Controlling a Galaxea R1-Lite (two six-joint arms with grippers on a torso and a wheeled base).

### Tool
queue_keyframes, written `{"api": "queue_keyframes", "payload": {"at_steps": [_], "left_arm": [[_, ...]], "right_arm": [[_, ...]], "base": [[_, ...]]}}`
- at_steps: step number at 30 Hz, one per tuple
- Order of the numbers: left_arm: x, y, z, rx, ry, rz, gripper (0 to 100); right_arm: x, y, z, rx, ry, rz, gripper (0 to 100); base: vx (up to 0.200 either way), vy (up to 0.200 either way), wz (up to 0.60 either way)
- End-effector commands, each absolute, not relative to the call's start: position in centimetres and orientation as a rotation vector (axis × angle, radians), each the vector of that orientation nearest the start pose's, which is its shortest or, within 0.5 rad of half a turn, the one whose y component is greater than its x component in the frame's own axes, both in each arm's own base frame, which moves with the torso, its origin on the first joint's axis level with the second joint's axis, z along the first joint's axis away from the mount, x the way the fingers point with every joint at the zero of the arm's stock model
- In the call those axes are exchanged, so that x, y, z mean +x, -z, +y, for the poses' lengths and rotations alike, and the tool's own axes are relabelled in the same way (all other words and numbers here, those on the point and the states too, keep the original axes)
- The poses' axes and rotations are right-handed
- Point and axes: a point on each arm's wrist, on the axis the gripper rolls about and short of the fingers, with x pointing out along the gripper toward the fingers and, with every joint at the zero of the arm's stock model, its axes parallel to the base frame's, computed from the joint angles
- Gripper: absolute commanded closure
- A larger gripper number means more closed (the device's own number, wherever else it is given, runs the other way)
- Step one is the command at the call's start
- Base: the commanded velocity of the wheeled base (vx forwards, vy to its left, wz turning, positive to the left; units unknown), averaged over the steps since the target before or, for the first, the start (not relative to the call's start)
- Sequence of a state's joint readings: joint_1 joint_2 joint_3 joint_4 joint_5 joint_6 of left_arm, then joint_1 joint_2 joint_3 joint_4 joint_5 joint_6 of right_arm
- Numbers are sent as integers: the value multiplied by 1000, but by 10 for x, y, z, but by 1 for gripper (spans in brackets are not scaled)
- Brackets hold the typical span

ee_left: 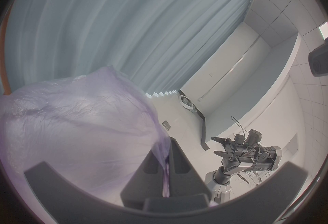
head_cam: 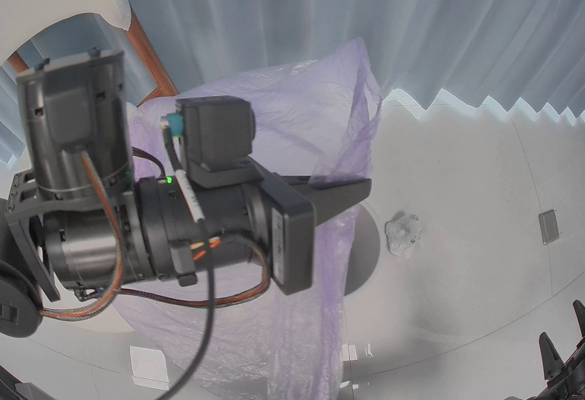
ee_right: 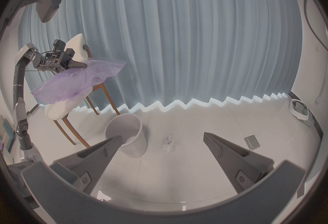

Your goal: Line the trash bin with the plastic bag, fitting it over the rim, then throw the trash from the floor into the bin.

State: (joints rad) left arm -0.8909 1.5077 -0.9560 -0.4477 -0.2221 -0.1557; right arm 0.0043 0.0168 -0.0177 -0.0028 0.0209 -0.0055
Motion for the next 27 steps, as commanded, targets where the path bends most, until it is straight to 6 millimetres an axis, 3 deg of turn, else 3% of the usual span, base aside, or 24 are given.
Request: {"api": "queue_keyframes", "payload": {"at_steps": [1,14,27], "left_arm": [[172,-253,-230,-91,1118,222,100],[155,-245,-252,-80,1199,263,100],[161,-241,-274,-79,1213,259,100]], "right_arm": [[-23,-76,0,-6,-26,-3,0],[-23,-76,0,-6,-25,-3,0],[-23,-76,0,-6,-26,-3,0]], "base": [[0,0,0],[0,0,0],[0,0,0]]}}
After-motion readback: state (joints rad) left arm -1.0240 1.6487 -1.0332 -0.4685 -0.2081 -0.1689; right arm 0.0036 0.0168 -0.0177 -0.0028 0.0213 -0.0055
